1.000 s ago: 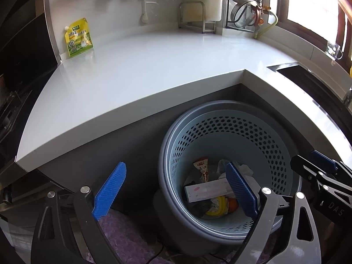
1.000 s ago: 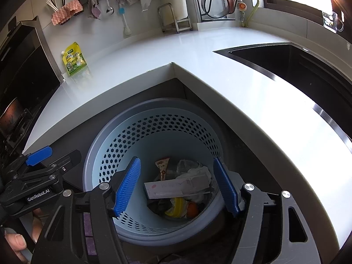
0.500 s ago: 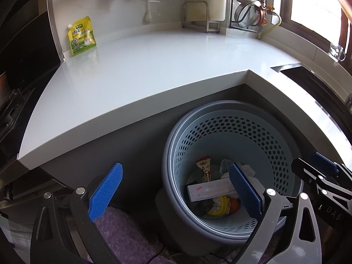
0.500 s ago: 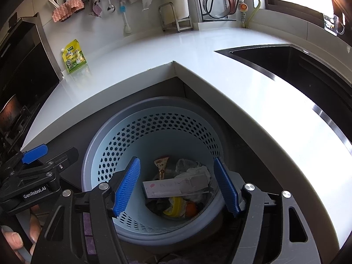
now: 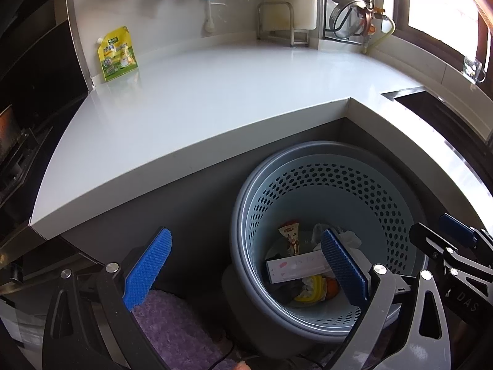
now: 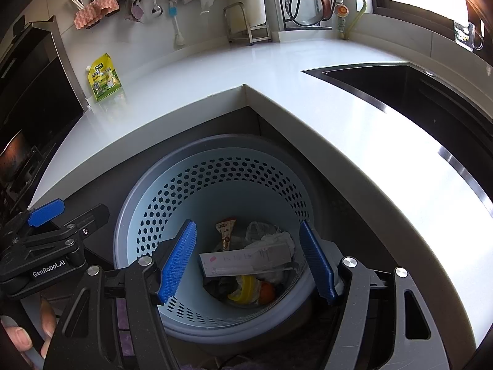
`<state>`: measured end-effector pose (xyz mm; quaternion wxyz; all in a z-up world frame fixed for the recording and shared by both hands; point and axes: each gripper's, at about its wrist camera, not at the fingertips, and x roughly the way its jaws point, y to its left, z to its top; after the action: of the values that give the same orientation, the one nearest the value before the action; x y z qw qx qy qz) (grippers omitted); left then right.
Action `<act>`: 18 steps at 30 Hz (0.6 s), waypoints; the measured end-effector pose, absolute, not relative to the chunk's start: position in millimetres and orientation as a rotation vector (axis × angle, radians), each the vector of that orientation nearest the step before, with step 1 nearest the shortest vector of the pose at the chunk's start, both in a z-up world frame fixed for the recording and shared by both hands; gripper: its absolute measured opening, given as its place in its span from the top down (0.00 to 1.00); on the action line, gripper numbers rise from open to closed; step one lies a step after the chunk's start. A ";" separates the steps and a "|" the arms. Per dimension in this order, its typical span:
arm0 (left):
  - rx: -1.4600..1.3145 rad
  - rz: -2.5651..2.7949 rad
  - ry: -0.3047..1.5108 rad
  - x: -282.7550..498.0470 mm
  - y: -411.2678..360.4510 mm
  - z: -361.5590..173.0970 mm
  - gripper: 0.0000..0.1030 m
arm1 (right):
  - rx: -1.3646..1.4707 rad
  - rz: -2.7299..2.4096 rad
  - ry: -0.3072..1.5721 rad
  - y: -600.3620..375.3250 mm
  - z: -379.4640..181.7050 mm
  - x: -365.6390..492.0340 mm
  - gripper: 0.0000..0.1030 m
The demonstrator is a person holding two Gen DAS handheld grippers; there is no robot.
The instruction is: Collect trash
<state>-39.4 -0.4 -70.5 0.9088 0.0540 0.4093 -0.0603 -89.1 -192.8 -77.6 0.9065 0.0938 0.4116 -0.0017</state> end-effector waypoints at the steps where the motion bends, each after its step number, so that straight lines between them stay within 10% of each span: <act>1: 0.114 -0.123 0.845 -39.6 -0.6 -70.6 0.07 | 0.194 -0.004 0.851 -192.6 -77.7 -89.1 0.35; 18: 0.126 -0.124 0.849 -39.8 -1.8 -71.7 0.07 | 0.194 -0.004 0.851 -191.4 -77.3 -89.4 0.35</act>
<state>-39.8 -1.8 -71.7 0.9075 0.0610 0.4112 -0.0602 -89.4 -191.4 -77.3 0.9062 0.0938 0.4123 -0.0019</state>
